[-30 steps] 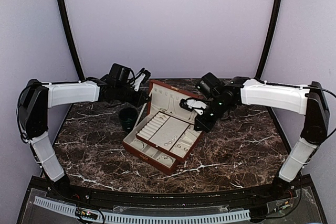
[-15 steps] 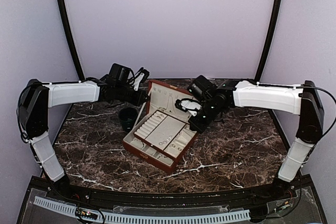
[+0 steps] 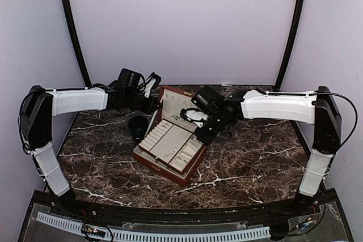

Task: Organize the mixed jewelry
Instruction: Place the compartment layer in the jewelry box, then adjust the compartment layer in the jewelry box, then close the box lid on the jewelry box, then press the box lid onto the jewelry box.

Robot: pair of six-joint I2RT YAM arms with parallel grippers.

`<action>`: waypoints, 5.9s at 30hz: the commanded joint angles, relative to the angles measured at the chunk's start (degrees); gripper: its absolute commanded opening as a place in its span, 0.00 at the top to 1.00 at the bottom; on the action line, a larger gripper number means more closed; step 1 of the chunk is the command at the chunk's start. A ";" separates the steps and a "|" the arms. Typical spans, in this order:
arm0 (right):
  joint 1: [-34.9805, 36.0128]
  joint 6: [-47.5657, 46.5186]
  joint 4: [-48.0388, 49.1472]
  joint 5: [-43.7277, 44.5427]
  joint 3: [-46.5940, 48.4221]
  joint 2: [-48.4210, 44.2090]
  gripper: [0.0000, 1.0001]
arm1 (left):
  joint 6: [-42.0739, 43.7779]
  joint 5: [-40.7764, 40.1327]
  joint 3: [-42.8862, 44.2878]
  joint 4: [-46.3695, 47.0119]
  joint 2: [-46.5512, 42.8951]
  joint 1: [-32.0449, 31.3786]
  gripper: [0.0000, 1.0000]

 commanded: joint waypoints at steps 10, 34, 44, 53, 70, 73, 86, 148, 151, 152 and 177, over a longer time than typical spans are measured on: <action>1.71 -2.77 7.23 -1.69 0.04 -1.04 1.00 | -3.34 6.76 0.75 0.85 -1.29 -1.38 1.00; 2.33 -1.65 7.26 5.77 0.05 1.63 0.98 | -3.54 6.79 0.66 0.85 -2.04 -1.36 0.92; 2.61 0.46 8.02 7.50 -2.05 -2.41 0.57 | -3.11 6.22 -0.17 1.41 -2.93 -1.31 0.63; 3.49 0.76 6.51 -4.01 -2.85 -8.91 0.35 | -2.71 3.28 -5.21 2.46 -8.50 -1.28 0.39; 3.76 12.23 11.38 7.51 -5.31 -4.78 0.39 | -3.46 1.99 -8.57 2.87 -13.01 -1.25 0.36; 3.76 13.94 11.09 7.93 -4.52 -2.92 0.37 | -3.75 2.57 -8.48 2.78 -12.72 -1.25 0.36; 3.67 15.99 10.97 2.50 -3.38 1.29 0.37 | -4.44 3.62 -8.39 2.78 -11.45 -1.25 0.37; -24.60 20.51 19.91 -7.30 -4.08 -7.07 0.07 | -1.51 -4.03 -20.18 0.76 -37.00 13.46 0.29; -19.98 15.09 18.73 -8.80 -3.67 -5.65 0.08 | -1.53 -3.70 -20.02 0.67 -36.40 13.46 0.29; -18.27 13.79 18.49 -9.10 -3.69 -5.49 0.08 | -1.61 -3.59 -19.93 0.68 -36.28 13.44 0.29; 4.57 24.37 14.72 4.97 -12.92 -10.66 0.05 | -15.15 10.25 -31.84 1.39 -36.84 8.01 0.27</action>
